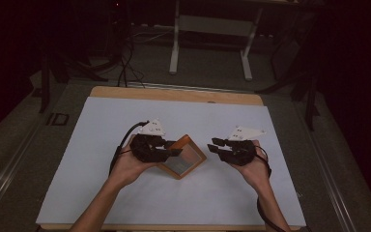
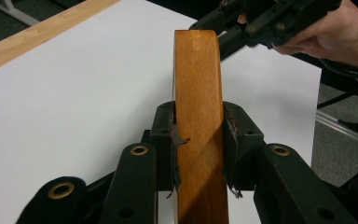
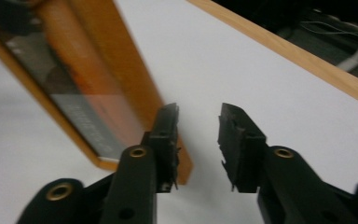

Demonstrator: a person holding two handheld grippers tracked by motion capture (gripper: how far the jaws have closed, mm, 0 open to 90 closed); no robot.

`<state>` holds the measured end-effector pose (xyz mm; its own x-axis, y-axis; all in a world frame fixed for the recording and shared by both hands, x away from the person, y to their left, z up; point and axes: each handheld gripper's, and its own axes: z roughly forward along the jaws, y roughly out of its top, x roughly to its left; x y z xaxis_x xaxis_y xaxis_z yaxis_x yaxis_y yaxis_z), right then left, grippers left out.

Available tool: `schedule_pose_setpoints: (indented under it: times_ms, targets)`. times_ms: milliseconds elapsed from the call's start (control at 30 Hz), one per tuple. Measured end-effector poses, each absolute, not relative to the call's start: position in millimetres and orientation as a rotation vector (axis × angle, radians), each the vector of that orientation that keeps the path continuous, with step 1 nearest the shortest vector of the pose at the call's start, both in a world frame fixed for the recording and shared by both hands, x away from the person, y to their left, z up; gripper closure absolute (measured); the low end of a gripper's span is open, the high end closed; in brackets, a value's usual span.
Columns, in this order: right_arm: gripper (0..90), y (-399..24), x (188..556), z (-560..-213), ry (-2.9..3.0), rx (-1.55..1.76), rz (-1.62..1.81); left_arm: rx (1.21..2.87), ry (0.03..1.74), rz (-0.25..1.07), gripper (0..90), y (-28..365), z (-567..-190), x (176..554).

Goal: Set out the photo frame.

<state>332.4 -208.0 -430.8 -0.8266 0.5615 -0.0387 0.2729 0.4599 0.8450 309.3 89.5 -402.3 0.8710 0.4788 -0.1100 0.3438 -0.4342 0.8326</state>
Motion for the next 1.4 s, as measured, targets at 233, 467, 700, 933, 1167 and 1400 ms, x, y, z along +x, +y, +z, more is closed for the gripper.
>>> schedule_pose_setpoints:
  times_ms: [233,467,700,933,1167,1400]
  targets:
    - [50.5,-195.2,328.0,-433.6,2.466,0.587,1.321,2.065,0.576,0.169,68.9,88.3,-402.8,310.7]
    - [42.6,-182.0,334.8,-438.5,2.511,0.55,1.359,2.08,0.523,0.15,68.6,86.6,-402.3,312.8]
    - [37.1,-171.1,338.0,-442.5,2.558,0.504,1.397,2.097,0.464,0.114,68.2,87.6,-402.2,317.5]
    - [41.2,-167.0,335.8,-441.9,2.585,0.456,1.395,2.089,0.477,0.105,67.0,89.6,-403.8,323.0]
    - [51.2,-173.5,331.8,-440.7,2.582,0.447,1.4,2.078,0.503,0.108,62.6,91.7,-406.6,325.9]
    - [66.4,-181.0,328.2,-440.1,2.574,0.423,1.407,2.061,0.549,0.116,55.2,95.1,-410.8,328.4]
